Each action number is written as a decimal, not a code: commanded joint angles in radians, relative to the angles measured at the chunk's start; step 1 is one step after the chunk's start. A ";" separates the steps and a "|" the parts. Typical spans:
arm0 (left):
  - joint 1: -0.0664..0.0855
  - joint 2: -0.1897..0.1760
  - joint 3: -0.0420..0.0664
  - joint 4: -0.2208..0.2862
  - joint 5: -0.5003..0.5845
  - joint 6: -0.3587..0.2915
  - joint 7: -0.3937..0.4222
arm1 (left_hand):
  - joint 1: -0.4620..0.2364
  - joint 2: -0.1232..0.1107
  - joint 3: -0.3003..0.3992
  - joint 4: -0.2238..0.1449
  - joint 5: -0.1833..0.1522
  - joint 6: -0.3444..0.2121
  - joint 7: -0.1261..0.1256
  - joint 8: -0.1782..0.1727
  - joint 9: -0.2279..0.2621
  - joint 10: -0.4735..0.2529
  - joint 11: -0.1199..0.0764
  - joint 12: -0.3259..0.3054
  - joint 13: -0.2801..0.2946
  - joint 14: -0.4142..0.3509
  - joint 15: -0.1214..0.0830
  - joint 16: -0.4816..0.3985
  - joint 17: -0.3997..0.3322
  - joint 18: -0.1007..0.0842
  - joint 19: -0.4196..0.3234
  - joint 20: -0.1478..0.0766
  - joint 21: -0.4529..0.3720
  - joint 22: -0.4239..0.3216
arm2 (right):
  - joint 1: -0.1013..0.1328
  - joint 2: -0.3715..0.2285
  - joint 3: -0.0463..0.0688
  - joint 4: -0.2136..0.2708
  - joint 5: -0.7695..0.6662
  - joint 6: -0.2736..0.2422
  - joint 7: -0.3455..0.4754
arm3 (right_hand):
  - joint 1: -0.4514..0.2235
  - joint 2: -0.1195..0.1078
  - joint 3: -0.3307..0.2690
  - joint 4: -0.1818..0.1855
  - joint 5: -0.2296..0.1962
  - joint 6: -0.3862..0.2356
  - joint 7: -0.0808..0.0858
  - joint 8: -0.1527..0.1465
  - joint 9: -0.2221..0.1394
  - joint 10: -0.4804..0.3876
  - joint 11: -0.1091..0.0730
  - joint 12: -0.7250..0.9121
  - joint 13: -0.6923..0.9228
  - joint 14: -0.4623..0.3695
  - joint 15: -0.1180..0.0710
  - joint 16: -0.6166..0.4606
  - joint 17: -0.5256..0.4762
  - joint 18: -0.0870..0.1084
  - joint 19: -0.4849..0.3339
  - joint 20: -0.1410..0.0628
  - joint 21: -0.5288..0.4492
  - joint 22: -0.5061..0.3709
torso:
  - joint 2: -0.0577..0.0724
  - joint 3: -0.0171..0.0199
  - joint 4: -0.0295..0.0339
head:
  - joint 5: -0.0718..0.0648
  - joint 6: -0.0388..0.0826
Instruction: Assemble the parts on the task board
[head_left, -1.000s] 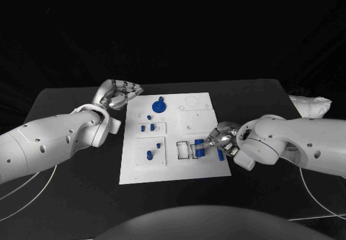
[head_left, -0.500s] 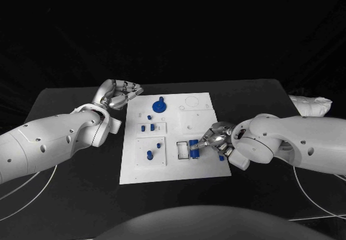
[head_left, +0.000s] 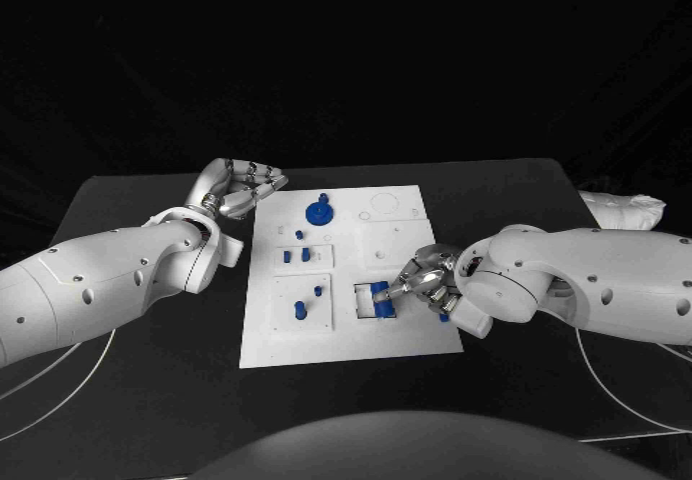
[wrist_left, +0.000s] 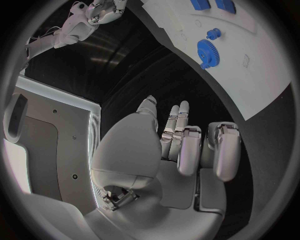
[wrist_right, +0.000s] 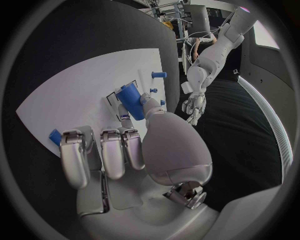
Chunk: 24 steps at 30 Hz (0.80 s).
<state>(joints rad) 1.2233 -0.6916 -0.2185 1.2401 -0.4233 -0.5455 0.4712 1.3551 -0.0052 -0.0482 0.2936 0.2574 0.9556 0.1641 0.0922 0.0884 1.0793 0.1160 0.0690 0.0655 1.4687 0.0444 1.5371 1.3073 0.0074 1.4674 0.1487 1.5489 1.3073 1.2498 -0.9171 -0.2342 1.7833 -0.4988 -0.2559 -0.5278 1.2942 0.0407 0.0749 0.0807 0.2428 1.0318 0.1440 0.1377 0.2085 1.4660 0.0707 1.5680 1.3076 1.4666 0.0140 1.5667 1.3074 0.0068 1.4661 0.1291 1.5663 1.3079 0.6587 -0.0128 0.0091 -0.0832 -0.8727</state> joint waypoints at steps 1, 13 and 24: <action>0.000 0.000 0.001 0.003 -0.004 0.008 0.005 | -0.003 0.009 -0.006 -0.002 0.004 0.005 -0.001 -0.004 -0.001 -0.002 -0.007 -0.002 -0.001 0.083 -0.005 -0.001 0.209 0.000 0.081 -0.005 -0.006 0.253 | -0.001 0.008 0.000 -0.004 0.013 0.039 -0.010 | 0.034 0.033 0.099 -0.091 0.002 0.029 -0.019 0.001 0.000 0.105 -0.008 0.003 0.263 0.104 -0.005 0.004 0.263 -0.007 0.105 -0.008 0.004 0.263 | 0.000 -0.0002 -0.0017 | 0.002 0.000; 0.000 0.001 0.001 0.003 -0.004 0.009 0.005 | -0.003 0.009 -0.006 -0.002 0.004 0.005 -0.001 -0.004 -0.001 -0.002 -0.007 -0.002 -0.001 0.083 -0.005 -0.001 0.209 0.000 0.081 -0.005 -0.006 0.253 | 0.000 0.025 0.000 -0.016 0.018 0.049 -0.020 | 0.027 0.031 0.099 -0.089 -0.004 0.030 -0.018 -0.004 -0.003 0.105 -0.007 0.003 0.263 0.104 -0.006 0.004 0.263 -0.007 0.105 -0.009 0.004 0.263 | 0.000 -0.0004 -0.0022 | 0.003 0.000; 0.000 0.002 0.001 0.003 -0.004 0.011 0.004 | -0.003 0.009 -0.006 -0.002 0.004 0.005 -0.001 -0.004 -0.001 -0.002 -0.007 -0.002 -0.001 0.083 -0.005 -0.001 0.209 0.000 0.081 -0.005 -0.006 0.253 | -0.001 0.044 0.000 -0.031 0.023 0.034 -0.022 | -0.005 0.031 0.099 -0.070 -0.019 0.033 -0.015 -0.021 -0.016 0.105 -0.005 0.003 0.263 0.104 -0.006 0.004 0.263 -0.007 0.105 -0.010 0.004 0.263 | 0.001 0.0000 -0.0010 | 0.000 0.000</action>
<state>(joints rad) 1.2233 -0.6919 -0.2186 1.2406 -0.4233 -0.5455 0.4704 1.3551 -0.0052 -0.0482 0.2936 0.2574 0.9556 0.1641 0.0922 0.0884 1.0793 0.1160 0.0690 0.0655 1.4687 0.0444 1.5371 1.3079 0.0074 1.4674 0.1487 1.5489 1.3073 1.2509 -0.8768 -0.2333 1.7548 -0.4791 -0.2295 -0.5421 1.2819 0.0530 0.0949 0.0845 0.2273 1.0354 0.1477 0.1194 0.1931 1.4660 0.0708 1.5680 1.3075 1.4666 0.0141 1.5667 1.3073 0.0067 1.4661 0.1291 1.5663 1.3076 0.6589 -0.0129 0.0081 -0.0829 -0.8727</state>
